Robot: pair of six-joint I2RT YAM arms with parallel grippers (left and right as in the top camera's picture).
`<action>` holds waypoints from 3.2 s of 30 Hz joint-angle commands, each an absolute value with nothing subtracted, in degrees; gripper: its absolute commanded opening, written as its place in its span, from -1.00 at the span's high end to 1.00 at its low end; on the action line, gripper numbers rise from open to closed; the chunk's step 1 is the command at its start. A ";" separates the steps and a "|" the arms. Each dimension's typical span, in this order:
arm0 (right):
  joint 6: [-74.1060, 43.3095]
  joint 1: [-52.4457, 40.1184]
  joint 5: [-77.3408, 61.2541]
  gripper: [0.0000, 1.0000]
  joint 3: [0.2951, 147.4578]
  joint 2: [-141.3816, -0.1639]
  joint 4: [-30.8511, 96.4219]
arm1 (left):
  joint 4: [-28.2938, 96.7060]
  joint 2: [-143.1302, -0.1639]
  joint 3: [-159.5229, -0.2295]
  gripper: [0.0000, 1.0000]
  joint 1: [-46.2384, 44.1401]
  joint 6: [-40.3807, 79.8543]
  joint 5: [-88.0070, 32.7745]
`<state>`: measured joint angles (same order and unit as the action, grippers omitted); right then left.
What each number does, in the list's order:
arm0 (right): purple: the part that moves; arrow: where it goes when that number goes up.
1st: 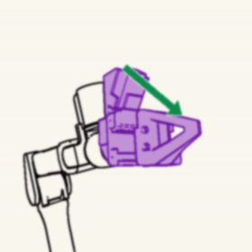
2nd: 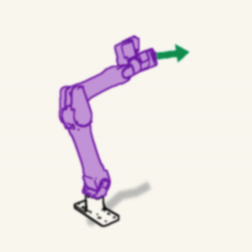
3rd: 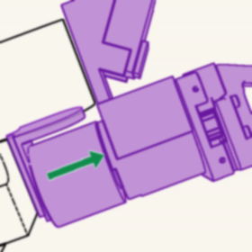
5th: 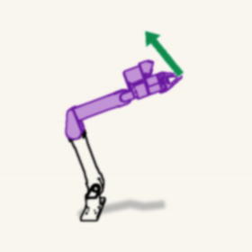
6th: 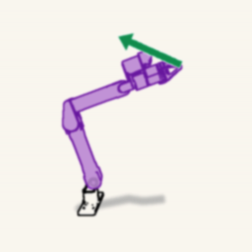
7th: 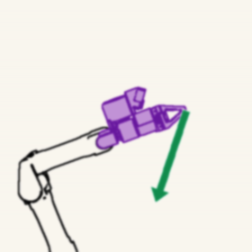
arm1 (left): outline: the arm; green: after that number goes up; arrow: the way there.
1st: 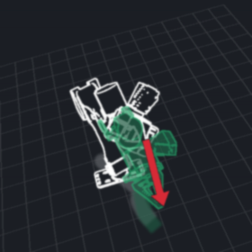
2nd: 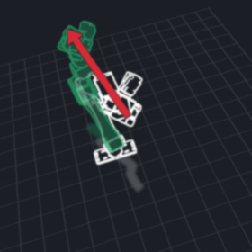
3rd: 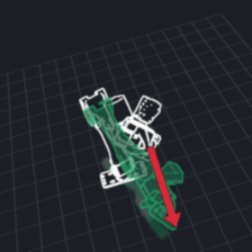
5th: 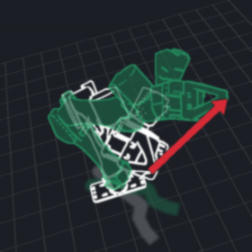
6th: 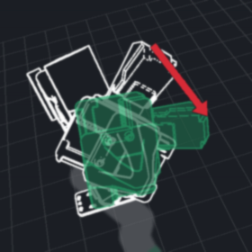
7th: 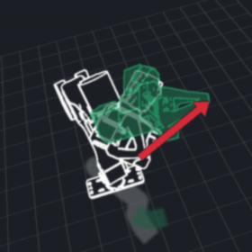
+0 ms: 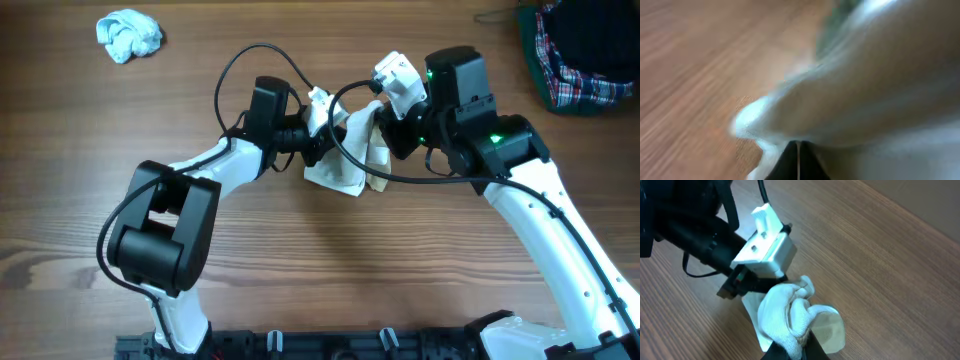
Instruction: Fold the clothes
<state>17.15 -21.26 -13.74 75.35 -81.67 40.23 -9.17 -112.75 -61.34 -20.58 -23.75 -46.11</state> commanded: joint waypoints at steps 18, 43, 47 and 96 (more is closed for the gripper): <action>32.42 -22.48 -34.83 0.91 92.66 -81.10 36.91 | -5.19 -95.44 -61.65 0.92 -5.98 -0.58 -29.89; 42.92 -22.65 -42.48 0.91 92.47 -86.91 51.24 | 33.52 -93.21 -61.63 -0.19 -2.50 -39.31 -72.01; 42.92 -22.65 -42.46 0.91 92.47 -86.91 51.46 | 38.65 -93.21 -61.63 -0.19 -2.50 -45.08 -72.60; 13.26 -22.65 -1.63 0.91 92.44 -87.66 56.29 | 30.98 -78.00 -69.06 0.91 -10.83 -13.26 -32.49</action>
<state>13.06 -23.05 -0.99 92.25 -87.13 56.40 30.48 -77.93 -68.23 -9.52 -12.95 -31.77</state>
